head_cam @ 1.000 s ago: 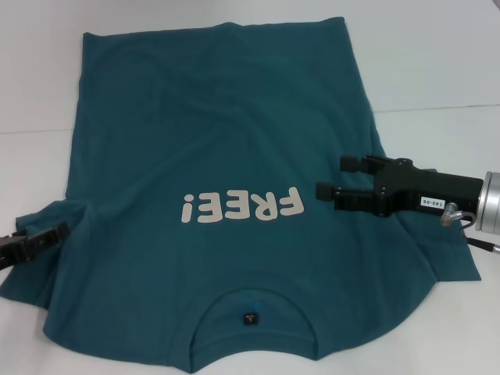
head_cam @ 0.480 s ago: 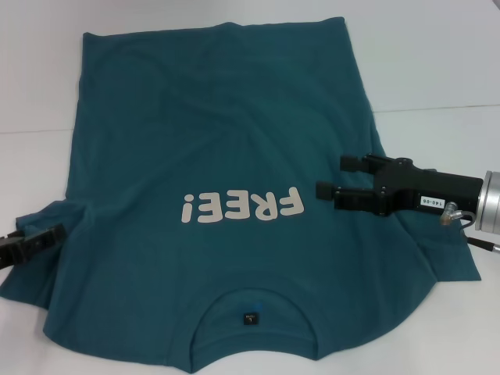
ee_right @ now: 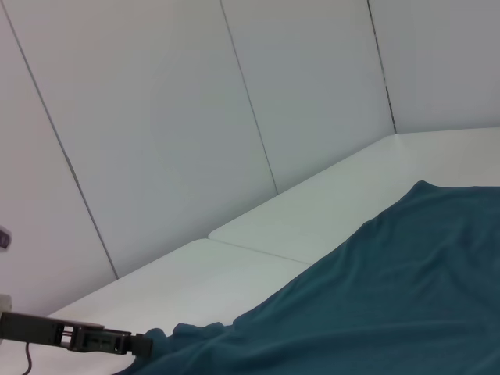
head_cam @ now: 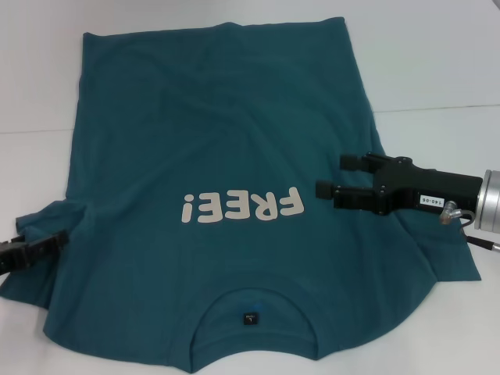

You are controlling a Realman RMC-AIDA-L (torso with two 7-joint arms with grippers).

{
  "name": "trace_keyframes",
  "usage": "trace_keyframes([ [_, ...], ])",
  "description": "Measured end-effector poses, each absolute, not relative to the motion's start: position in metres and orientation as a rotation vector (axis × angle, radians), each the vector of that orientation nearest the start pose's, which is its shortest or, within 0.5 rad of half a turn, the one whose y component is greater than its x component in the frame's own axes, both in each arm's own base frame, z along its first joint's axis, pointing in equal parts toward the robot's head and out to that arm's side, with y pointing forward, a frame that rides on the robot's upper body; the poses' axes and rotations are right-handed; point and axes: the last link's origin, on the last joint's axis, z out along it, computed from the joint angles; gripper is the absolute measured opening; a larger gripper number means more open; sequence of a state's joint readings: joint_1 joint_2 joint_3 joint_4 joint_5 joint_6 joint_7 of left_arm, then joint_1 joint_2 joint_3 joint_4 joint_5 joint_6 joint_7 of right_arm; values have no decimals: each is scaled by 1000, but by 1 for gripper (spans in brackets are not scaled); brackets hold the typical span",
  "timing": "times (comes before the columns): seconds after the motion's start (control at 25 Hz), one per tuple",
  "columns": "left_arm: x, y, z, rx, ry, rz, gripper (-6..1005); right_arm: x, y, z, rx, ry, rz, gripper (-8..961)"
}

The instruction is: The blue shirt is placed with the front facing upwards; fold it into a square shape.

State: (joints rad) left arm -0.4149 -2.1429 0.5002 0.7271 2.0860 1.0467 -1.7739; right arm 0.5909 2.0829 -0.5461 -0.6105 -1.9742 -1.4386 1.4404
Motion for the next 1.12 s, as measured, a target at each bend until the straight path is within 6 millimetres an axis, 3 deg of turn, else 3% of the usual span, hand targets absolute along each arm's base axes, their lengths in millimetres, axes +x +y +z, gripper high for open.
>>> trace_keyframes([
  [0.72,-359,342,24,-1945,-1282,-487,861,259,363,12,-2499,754,797,941],
  [0.8,-359,342,24,-1946,-1284,-483,641,259,363,12,-2499,752,799,941],
  [1.12,-358,343,24,-1951,-1282,-481,368,258,363,12,-2500,750,799,942],
])
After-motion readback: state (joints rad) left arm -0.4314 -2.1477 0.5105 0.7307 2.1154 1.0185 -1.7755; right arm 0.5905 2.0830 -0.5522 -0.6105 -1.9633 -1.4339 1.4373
